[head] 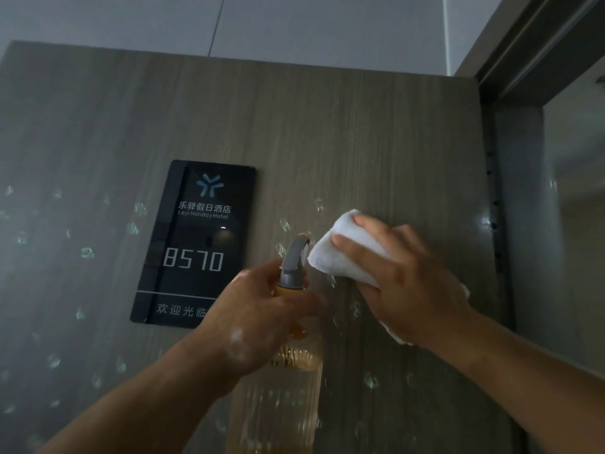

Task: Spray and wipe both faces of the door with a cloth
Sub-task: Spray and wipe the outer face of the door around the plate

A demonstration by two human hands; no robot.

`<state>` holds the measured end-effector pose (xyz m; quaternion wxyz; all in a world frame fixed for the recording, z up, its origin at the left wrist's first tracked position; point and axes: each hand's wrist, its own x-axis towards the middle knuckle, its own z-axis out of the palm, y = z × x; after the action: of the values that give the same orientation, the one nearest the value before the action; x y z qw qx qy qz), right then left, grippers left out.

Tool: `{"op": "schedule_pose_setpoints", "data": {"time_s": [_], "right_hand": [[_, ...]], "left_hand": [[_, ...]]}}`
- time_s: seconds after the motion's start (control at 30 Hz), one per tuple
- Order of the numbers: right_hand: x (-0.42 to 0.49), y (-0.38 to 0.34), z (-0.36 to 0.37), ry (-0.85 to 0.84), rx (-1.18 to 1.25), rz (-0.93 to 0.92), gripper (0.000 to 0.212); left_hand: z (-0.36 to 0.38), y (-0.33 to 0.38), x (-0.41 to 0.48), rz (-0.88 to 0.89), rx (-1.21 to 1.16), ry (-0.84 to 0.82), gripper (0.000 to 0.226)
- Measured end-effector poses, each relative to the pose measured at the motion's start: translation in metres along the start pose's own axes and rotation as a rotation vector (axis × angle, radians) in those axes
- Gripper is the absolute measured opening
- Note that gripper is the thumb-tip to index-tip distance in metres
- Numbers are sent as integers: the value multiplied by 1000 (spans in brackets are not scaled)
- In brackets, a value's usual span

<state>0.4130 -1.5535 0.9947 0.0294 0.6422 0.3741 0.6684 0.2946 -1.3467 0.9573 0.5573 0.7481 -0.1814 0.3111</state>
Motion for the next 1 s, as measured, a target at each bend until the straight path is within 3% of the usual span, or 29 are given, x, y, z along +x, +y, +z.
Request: {"op": "schedule_pose_setpoints", "data": {"time_s": [0.27,0.5,0.73,1.0], "right_hand": [[97,51,8,167,-35,276,46],[100,48,5,180,-49,297,46],[103,43,5,160,-75,318,48],[35,-2,3,-98,3,-187,60]], "left_hand": [[-4,0,7,-15,6,14,26],[-10,-2,8,40,39,71,18],[-18,-4,5,-12,13,62,18],[-27,-7,-2,-15,38,66,8]]}}
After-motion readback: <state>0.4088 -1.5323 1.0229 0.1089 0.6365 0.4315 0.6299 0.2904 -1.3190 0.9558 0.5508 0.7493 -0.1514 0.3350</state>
